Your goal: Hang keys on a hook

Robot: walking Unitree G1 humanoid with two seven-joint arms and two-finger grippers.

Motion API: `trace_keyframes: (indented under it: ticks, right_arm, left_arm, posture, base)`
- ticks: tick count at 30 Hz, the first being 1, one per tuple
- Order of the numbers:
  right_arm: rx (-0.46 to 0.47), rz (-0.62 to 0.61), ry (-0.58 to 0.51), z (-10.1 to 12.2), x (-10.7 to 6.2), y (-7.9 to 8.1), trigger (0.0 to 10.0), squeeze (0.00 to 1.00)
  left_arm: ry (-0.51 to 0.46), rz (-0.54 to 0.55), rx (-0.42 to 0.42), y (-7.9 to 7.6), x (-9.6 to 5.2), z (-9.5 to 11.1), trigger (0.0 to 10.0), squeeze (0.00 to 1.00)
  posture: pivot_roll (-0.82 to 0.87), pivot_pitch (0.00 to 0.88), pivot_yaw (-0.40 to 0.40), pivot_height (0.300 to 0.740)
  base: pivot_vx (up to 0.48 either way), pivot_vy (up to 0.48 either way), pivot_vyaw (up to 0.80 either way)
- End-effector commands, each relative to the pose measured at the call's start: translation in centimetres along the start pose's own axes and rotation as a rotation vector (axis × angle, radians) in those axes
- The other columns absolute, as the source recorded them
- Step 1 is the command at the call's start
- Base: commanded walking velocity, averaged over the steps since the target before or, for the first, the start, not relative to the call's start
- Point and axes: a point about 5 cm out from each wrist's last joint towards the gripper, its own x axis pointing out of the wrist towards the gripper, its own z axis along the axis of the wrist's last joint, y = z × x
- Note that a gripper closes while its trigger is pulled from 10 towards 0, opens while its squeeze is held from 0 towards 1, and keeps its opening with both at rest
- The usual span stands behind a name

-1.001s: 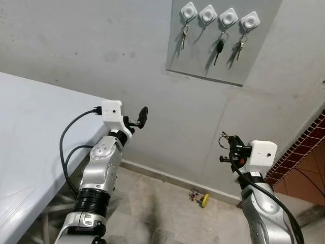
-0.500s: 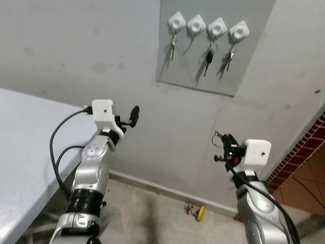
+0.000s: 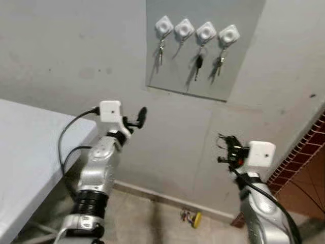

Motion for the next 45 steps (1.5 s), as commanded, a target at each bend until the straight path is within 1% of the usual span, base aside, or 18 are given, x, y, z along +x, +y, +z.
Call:
trace_keyframes:
  ticks: [1, 2, 7, 16, 39, 40, 41, 43, 45]
  right_arm:
    - [-0.012, -0.02, -0.018, 0.53, -0.12, -0.77, 10.0, 0.0]
    - [-0.013, -0.02, -0.016, 0.5, -0.14, -0.77, 10.0, 0.0]
    - [-0.011, -0.021, -0.016, 0.52, -0.14, -0.75, 10.0, 0.0]
    - [-0.009, -0.023, -0.015, 0.53, -0.2, -0.75, 10.0, 0.0]
    - [0.004, -0.021, -0.009, 0.38, -0.31, -0.57, 10.0, 0.0]
    - [0.004, -0.02, -0.009, 0.38, -0.31, -0.55, 10.0, 0.0]
    - [0.005, -0.02, -0.009, 0.37, -0.32, -0.47, 10.0, 0.0]
    - [0.005, -0.02, -0.01, 0.36, -0.33, -0.44, 10.0, 0.0]
    - [0.005, -0.02, -0.009, 0.37, -0.34, -0.43, 10.0, 0.0]
  left_arm:
    - [0.0, -0.023, 0.019, -1.28, 0.41, 0.21, 10.0, 0.0]
    - [0.006, -0.011, 0.034, -1.22, 0.43, 0.12, 10.0, 0.0]
    - [0.009, -0.034, -0.007, -1.43, 0.38, 0.0, 10.0, 0.0]
    - [0.021, -0.029, -0.022, -1.38, 0.36, -0.08, 10.0, 0.0]
    - [0.026, -0.029, -0.02, -1.37, 0.39, 0.0, 10.0, 0.0]
    - [0.026, -0.029, -0.018, -1.38, 0.4, 0.01, 10.0, 0.0]
    - [0.027, -0.026, 0.01, -1.35, 0.43, 0.05, 10.0, 0.0]
    - [0.024, -0.024, 0.021, -1.34, 0.43, 0.08, 10.0, 0.0]
    - [0.023, -0.032, 0.014, -1.42, 0.41, 0.1, 10.0, 0.0]
  posture:
    - [-0.08, 0.012, -0.039, 0.711]
    - [-0.08, 0.012, -0.039, 0.711]
    - [-0.08, 0.014, -0.039, 0.711]
    - [-0.08, 0.02, -0.037, 0.711]
    - [-0.08, 0.025, -0.035, 0.711]
    - [-0.08, 0.025, -0.035, 0.711]
    - [-0.08, 0.023, -0.032, 0.711]
    - [-0.08, 0.023, -0.032, 0.711]
    - [-0.08, 0.023, -0.032, 0.711]
  base:
    - [0.0, 0.0, 0.0]
    - [0.0, 0.0, 0.0]
    - [0.0, 0.0, 0.0]
    - [0.0, 0.0, 0.0]
    - [0.0, 0.364, 0.0]
    - [0.0, 0.244, 0.0]
    - [0.0, 0.0, 0.0]
    - [0.0, 0.0, 0.0]
    - [0.0, 0.0, 0.0]
